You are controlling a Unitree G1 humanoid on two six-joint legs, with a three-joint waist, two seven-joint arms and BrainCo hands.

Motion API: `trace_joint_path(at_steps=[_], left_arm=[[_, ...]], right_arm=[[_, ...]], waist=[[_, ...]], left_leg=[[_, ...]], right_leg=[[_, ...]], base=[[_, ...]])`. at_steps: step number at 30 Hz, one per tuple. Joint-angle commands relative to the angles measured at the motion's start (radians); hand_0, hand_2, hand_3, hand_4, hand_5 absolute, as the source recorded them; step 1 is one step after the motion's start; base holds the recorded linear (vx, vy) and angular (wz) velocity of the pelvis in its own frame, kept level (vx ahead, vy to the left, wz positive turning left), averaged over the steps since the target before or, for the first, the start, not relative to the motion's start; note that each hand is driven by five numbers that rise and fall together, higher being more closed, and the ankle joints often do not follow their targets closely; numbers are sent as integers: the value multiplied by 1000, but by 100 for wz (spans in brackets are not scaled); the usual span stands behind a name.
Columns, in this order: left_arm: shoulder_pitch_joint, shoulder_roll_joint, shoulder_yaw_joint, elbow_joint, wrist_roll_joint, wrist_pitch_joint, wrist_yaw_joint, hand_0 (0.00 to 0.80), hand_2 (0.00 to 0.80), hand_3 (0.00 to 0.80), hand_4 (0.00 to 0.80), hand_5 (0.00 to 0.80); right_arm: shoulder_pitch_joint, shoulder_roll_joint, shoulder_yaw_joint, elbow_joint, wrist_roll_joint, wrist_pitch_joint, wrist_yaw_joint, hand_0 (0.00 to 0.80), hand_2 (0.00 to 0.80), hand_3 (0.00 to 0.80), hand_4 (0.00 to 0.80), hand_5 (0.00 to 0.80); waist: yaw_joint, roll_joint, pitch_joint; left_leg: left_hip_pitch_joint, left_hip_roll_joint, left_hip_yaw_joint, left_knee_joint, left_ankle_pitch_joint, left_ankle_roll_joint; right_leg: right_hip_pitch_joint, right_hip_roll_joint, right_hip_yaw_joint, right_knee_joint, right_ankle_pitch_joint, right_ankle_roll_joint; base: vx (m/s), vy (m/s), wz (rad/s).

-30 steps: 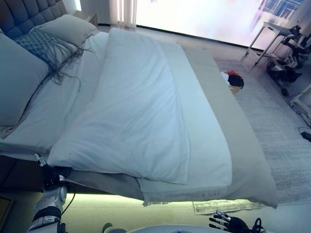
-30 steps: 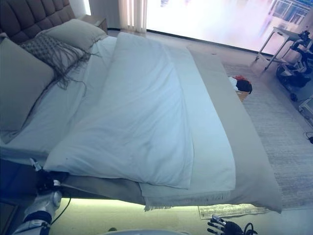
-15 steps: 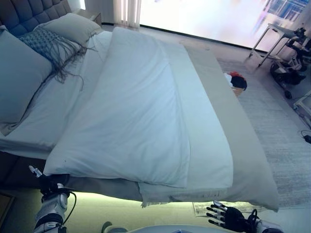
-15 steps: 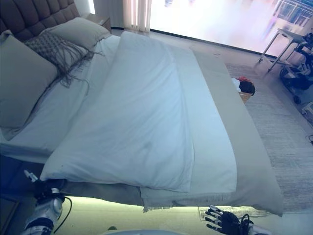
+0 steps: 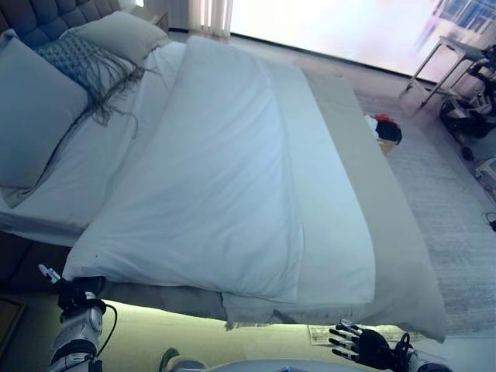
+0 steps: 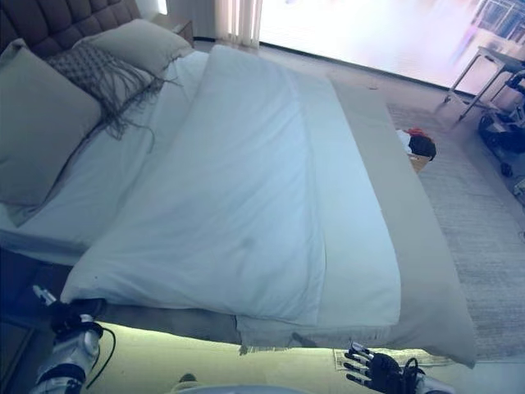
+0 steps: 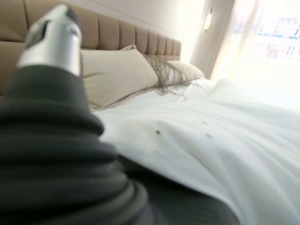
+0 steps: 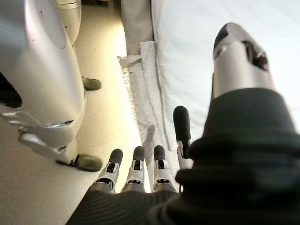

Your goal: Make the bed neatly

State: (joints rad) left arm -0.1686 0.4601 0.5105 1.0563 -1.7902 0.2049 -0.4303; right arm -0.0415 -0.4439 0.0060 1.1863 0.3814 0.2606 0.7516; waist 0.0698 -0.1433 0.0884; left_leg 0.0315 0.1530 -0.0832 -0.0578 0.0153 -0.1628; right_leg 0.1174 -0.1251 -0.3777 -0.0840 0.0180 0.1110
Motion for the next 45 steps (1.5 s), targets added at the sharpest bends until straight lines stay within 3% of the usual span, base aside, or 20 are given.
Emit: trace_joint_path(at_steps=[1, 4, 8, 10, 16, 24, 28, 32, 38, 45], left_arm=[[11, 329, 256, -10, -182, -230, -90, 0, 0, 0, 0, 0], [-69, 317, 205, -43, -182, -267, -72, 0, 0, 0, 0, 0], [-122, 301, 152, -75, -182, -295, -35, 0, 0, 0, 0, 0], [-143, 296, 128, -76, -182, -285, -30, 0, 0, 0, 0, 0], [-203, 265, 65, -70, -182, -276, -2, 0, 0, 0, 0, 0], [-265, 256, 20, -9, -182, -251, 31, 0, 0, 0, 0, 0], [-260, 271, 8, 48, -182, -256, 119, 0, 0, 0, 0, 0], [-257, 281, 0, 135, -182, -180, 189, 0, 0, 0, 0, 0], [-216, 262, -24, 192, -182, -33, 137, 0, 0, 0, 0, 0], [-182, 214, -80, 180, -126, 51, 109, 0, 0, 0, 0, 0]], right_arm=[[-38, -49, 37, 51, 120, -80, -42, 0, 0, 0, 0, 0], [-86, -41, 73, 8, 181, -100, -70, 0, 0, 0, 0, 0], [-130, -73, 81, -20, 179, -74, -64, 0, 0, 0, 0, 0], [-145, -90, 82, -30, 183, -70, -59, 0, 0, 0, 0, 0], [-215, -126, 107, -55, 196, -80, -58, 0, 0, 0, 0, 0], [-312, -194, 141, -40, 198, -60, -32, 0, 0, 0, 0, 0], [-348, -219, 152, -51, 195, -38, -18, 0, 0, 0, 0, 0], [-376, -250, 158, -53, 202, -21, -14, 0, 0, 0, 0, 0], [-380, -274, 150, -44, 209, -44, -3, 0, 0, 0, 0, 0], [-405, -274, 137, -21, 208, -48, 2, 0, 0, 0, 0, 0]], waist=[[171, 44, 103], [164, 29, 204], [154, 26, 273], [152, 22, 290], [155, 19, 337], [158, 26, 355], [157, 27, 359], [157, 30, 362], [161, 33, 371], [182, 34, 370]], left_leg=[[-142, -43, -8, 182, -95, 48], [-272, -36, -15, 339, -126, 48], [-408, -46, -18, 499, -170, 66], [-458, -54, -28, 555, -204, 72], [-598, -79, -38, 687, -231, 97], [-723, -91, -36, 786, -239, 110], [-761, -85, -35, 823, -244, 112], [-798, -80, -32, 863, -251, 116], [-852, -82, -36, 907, -254, 122], [-887, -87, -42, 928, -253, 125]], right_leg=[[-127, -143, -14, 234, -74, 38], [-248, -164, 9, 377, -90, 22], [-384, -189, 45, 567, -141, 2], [-435, -194, 62, 645, -182, 4], [-589, -212, 93, 823, -238, -8], [-721, -217, 115, 951, -280, -20], [-760, -215, 120, 992, -299, -24], [-798, -221, 125, 1034, -313, -31], [-847, -225, 134, 1083, -330, -38], [-870, -225, 121, 1106, -342, -43]], base=[[-414, -120, 23], [-325, -18, 36], [-174, 103, 36], [-57, 77, 18], [-119, 108, 23], [-100, 60, 14], [-64, 28, 1], [-55, 17, -3], [-53, 10, 3], [-57, -19, 3]])
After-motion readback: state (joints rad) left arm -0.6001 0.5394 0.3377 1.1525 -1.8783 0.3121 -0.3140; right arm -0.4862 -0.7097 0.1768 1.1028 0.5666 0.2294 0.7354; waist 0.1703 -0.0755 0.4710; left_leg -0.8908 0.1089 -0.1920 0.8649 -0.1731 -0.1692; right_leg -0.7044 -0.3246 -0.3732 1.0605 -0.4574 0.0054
